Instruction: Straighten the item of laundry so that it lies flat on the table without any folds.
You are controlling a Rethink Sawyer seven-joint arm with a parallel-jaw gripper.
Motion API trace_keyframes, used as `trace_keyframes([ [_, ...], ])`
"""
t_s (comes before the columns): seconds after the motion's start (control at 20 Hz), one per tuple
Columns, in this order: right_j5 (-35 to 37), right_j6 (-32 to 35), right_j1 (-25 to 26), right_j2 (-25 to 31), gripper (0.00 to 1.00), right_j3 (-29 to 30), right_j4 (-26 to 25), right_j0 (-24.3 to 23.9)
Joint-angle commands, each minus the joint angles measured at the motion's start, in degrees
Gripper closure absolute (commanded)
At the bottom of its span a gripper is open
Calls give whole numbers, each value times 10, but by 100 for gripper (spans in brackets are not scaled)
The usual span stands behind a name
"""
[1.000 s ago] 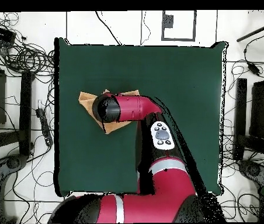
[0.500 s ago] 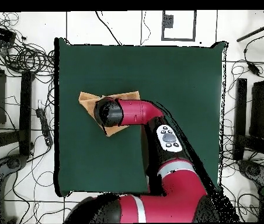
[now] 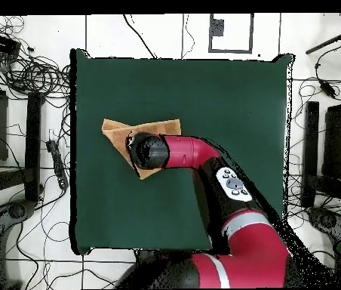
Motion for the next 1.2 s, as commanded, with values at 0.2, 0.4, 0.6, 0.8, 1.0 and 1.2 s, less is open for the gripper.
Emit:
trace_keyframes([
  [0.2, 71, -40, -17, 74, 100, 82, -31, -20],
  [0.4, 95, -50, -25, 73, 100, 80, -33, -24],
  [0.6, 102, -56, -21, 76, 100, 76, -36, -28],
  [0.8, 106, -63, -16, 81, 100, 75, -43, -36],
  [1.0, 114, -67, -15, 84, 100, 78, -56, -41],
  [1.2, 125, -55, -20, 81, 100, 77, -58, -40],
])
